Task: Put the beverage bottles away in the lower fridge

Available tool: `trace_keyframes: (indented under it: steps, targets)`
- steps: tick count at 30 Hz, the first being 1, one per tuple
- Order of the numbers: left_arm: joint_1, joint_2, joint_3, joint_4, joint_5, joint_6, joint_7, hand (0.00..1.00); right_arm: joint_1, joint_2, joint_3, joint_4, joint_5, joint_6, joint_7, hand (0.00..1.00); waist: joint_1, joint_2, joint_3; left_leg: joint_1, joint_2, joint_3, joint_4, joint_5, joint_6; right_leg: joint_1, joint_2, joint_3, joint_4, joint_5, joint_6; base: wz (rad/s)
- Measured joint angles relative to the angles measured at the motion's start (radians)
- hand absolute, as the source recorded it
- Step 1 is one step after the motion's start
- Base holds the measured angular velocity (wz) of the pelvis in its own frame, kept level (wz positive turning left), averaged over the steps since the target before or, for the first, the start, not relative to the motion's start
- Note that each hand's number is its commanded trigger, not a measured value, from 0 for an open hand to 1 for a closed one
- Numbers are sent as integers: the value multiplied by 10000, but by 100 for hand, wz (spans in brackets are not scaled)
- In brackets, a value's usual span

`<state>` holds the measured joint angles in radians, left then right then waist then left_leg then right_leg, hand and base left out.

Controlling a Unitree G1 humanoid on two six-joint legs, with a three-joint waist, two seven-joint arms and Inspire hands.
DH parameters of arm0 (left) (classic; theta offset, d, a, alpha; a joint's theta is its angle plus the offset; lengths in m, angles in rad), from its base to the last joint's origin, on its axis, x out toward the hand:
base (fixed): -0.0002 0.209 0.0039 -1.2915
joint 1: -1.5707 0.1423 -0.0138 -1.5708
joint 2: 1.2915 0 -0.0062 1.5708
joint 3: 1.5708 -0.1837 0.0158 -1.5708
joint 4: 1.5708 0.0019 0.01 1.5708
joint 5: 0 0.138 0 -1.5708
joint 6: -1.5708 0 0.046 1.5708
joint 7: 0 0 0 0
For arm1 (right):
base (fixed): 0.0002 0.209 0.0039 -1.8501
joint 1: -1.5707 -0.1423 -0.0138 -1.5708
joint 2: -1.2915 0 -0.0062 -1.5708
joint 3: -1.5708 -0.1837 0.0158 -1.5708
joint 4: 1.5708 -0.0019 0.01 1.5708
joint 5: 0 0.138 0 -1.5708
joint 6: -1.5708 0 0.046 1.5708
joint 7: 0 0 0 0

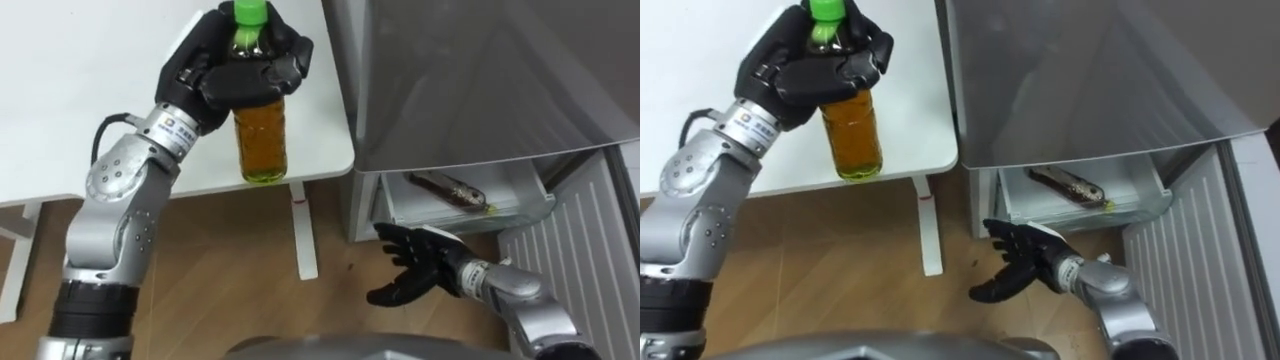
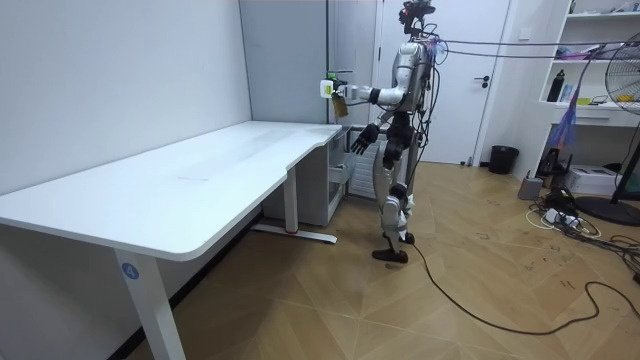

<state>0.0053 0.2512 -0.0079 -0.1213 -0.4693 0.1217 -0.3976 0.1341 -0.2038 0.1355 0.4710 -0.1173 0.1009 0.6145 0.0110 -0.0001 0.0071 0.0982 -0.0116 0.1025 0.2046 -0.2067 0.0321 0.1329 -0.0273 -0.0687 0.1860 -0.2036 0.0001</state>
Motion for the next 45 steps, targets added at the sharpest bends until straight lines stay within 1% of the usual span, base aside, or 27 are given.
trace_keyframes:
  steps: [2,4,8,9,11,12,13,16,17,19,23,26,29,32,35,36,38,40,45]
  targets:
    - [174,-10,-98,1,6,1,-67,100,-3,-52,0,-222,30,0,186,0,-5,-53,10,-3,-1,-48,7,0,0,10,0,-36,2,0,0,7]
    - [309,-97,-194,0,20,1,-79,100,-5,-130,-1,-597,22,8,430,0,46,-103,17,-37,-2,-99,7,0,0,-11,-9,-159,11,0,0,6]
    - [359,-147,-267,-1,27,1,-107,100,-6,-191,-33,-848,23,22,814,0,163,-126,16,-87,-3,-174,10,-1,1,-33,-17,-289,17,0,0,4]
    - [399,-160,-267,0,27,1,-127,100,-6,-194,-35,-852,24,52,960,0,175,-138,10,-139,-3,-200,25,-1,1,-45,-38,-425,15,0,0,6]
    - [503,-156,-269,1,25,1,-200,100,-5,-198,-35,-901,42,108,1150,0,181,-152,14,-201,-5,-231,64,0,1,-15,-69,-532,18,0,0,7]
    - [577,-156,-290,3,24,1,-258,100,-8,-201,-35,-920,133,108,1268,0,181,-172,23,-238,-3,-247,113,-1,1,-20,-88,-615,25,-1,0,9]
    - [609,-155,-349,18,24,1,-286,100,-17,-200,-34,-919,301,107,1346,0,184,-217,49,-272,-3,-268,140,-1,1,-33,-131,-697,26,-1,0,10]
    - [778,-157,-421,37,24,2,-378,100,-26,-175,-15,-1021,431,111,1659,0,215,-325,103,-349,-7,-310,176,-1,2,-73,-141,-754,28,-1,1,6]
    - [821,-157,-433,43,25,4,-403,100,-7,-176,-11,-1068,431,121,1720,0,215,-338,100,-354,-9,-324,176,-2,2,-74,-144,-777,29,-1,1,0]
    - [960,-207,-443,44,24,6,-454,100,79,-173,-11,-1435,443,296,1905,0,220,-352,95,-367,-11,-325,176,-11,14,-101,-150,-812,44,-1,2,0]
    - [1029,-354,-443,44,32,7,-469,100,62,-69,-13,-1525,575,344,2188,0,224,-353,93,-375,-3,-333,206,-12,15,-85,-151,-853,103,-1,2,0]
    - [1091,-376,-475,44,9,7,-470,100,65,-26,-5,-1524,1304,518,2404,0,217,-343,95,-386,1,-355,290,-16,18,-69,-151,-850,173,-1,2,1]
    - [1108,-377,-581,47,8,7,-470,100,68,-7,24,-1508,1928,538,2454,0,222,-342,95,-343,-3,-351,317,-20,24,-4,-159,-824,176,-1,3,0]
    - [1181,-363,-760,58,-22,6,-466,100,66,6,151,-1454,2537,539,2535,0,230,-340,96,-348,-5,-348,313,-22,28,1,-152,-818,180,-1,3,0]
    - [1266,-286,-1136,101,-141,6,-469,100,88,1,471,-1428,3229,541,2581,0,229,-333,94,-417,0,-372,341,-21,28,-61,-156,-863,184,4,-2,0]
    - [1268,-286,-1295,278,-141,6,-516,100,93,-2,643,-1384,3506,541,2588,0,232,-333,93,-410,0,-376,340,-21,28,-53,-154,-863,185,4,-2,0]
    - [1269,-281,-1550,614,-140,7,-540,100,92,1,887,-1329,3707,540,2597,0,231,-334,87,-412,1,-380,340,-21,28,-45,-137,-864,185,4,-2,0]
    - [1270,-214,-1820,868,-140,16,-567,100,90,-6,1180,-1311,4048,540,2601,0,221,-334,77,-465,0,-408,352,-21,28,-67,-89,-891,185,5,-4,2]
    - [1270,-61,-2172,1034,-138,17,-679,100,84,-59,1551,-1247,4466,540,2619,0,219,-333,74,-518,-5,-490,411,-21,27,-64,-93,-992,183,5,-4,6]
